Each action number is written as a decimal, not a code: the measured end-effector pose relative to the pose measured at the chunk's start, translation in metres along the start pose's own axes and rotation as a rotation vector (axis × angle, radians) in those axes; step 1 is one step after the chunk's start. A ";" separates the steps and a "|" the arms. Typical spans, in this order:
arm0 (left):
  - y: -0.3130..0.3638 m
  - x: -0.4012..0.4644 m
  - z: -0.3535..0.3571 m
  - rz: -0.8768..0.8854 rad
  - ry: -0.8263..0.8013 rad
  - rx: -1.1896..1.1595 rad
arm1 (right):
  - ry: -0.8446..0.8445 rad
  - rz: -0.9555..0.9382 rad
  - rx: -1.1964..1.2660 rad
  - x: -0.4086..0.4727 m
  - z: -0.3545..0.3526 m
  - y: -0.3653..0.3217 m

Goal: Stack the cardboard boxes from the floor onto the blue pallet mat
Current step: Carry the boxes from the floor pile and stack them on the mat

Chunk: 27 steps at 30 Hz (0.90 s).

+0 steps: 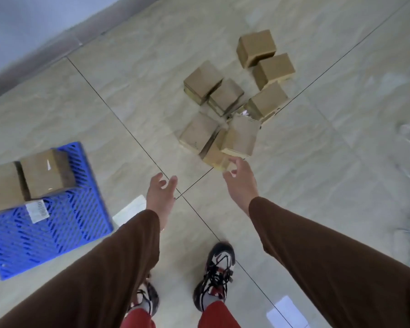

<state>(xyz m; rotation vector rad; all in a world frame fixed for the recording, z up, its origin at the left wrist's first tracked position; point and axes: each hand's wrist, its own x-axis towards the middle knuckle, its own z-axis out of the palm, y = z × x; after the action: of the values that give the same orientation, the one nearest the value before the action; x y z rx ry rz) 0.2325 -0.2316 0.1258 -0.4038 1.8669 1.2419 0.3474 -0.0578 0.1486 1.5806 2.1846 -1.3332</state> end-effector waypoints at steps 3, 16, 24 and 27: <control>0.004 -0.006 0.037 0.004 -0.047 0.045 | 0.023 0.032 0.028 0.018 -0.031 0.012; 0.052 0.070 0.099 0.113 -0.104 0.537 | 0.089 0.235 0.045 0.119 -0.079 0.060; 0.056 0.134 0.182 0.426 0.023 0.769 | 0.077 0.248 0.092 0.187 -0.059 0.091; 0.049 0.143 0.224 0.296 -0.103 0.572 | -0.016 0.309 0.229 0.207 -0.045 0.093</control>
<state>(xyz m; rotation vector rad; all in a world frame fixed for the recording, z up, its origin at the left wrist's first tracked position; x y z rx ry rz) 0.2187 0.0109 0.0082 0.2479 2.1339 0.8287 0.3483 0.1247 0.0065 1.8843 1.7347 -1.5278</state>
